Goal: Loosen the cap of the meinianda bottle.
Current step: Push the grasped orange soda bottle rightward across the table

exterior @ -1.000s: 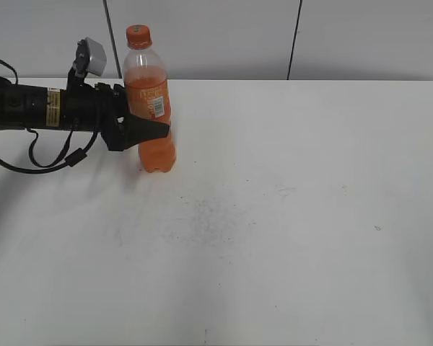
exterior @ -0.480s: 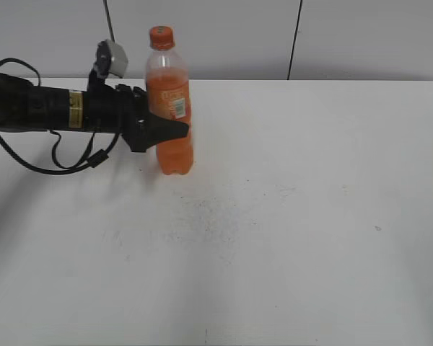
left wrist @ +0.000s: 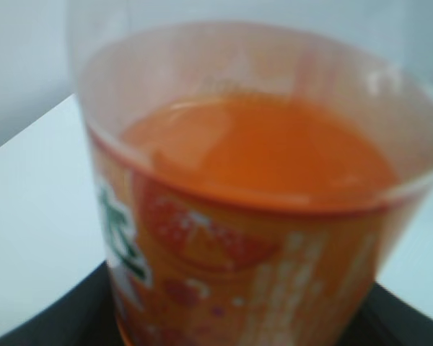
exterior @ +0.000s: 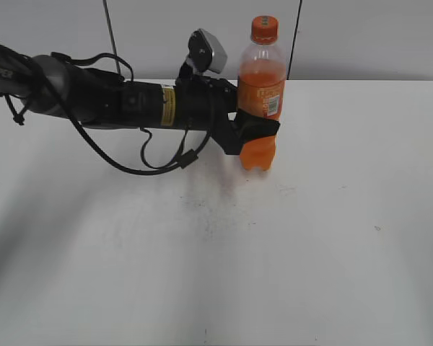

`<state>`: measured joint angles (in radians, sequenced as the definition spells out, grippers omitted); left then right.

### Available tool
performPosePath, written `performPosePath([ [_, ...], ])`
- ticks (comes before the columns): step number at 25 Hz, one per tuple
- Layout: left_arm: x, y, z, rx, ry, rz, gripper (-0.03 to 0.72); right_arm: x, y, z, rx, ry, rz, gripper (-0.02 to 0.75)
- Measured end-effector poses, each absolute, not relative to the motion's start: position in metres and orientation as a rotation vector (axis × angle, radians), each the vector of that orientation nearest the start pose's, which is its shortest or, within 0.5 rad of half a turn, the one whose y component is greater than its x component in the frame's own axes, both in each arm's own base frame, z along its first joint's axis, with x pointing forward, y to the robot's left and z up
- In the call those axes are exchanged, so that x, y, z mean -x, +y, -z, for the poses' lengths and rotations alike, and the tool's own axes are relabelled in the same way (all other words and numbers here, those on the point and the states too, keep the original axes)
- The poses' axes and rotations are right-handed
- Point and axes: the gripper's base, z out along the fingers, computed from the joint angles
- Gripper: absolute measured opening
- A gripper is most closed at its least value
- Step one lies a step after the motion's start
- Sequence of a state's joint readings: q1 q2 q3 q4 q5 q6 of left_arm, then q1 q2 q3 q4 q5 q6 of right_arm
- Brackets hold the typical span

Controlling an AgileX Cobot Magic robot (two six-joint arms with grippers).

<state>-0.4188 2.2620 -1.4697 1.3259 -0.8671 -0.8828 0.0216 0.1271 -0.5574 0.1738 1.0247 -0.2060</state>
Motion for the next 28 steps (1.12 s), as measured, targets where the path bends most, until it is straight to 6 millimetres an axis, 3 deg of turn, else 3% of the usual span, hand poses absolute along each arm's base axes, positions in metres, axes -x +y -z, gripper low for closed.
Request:
performPosePath([
  [6, -0.389, -0.283, -0.125, -1.181, 1.559, 0.911, 0.426, -0.032, 0.014, -0.310, 0.207, 2.169, -0.125, 0.492],
  [14, -0.385, -0.294, -0.113, -1.171, 1.564, 0.924, 0.426, -0.075, 0.016, -0.339, 0.240, 2.340, -0.134, 0.491],
  [17, -0.386, -0.294, -0.113, -1.156, 1.568, 0.927, 0.426, -0.107, 0.016, -0.353, 0.305, 2.447, -0.127, 0.461],
  [20, -0.386, -0.295, -0.112, -1.149, 1.571, 0.930, 0.426, -0.157, 0.018, -0.363, 0.365, 2.556, -0.132, 0.403],
  [28, -0.386, -0.295, -0.112, -1.111, 1.610, 0.956, 0.426, -0.277, 0.026, -0.391, 0.374, 2.577, -0.161, 0.374],
])
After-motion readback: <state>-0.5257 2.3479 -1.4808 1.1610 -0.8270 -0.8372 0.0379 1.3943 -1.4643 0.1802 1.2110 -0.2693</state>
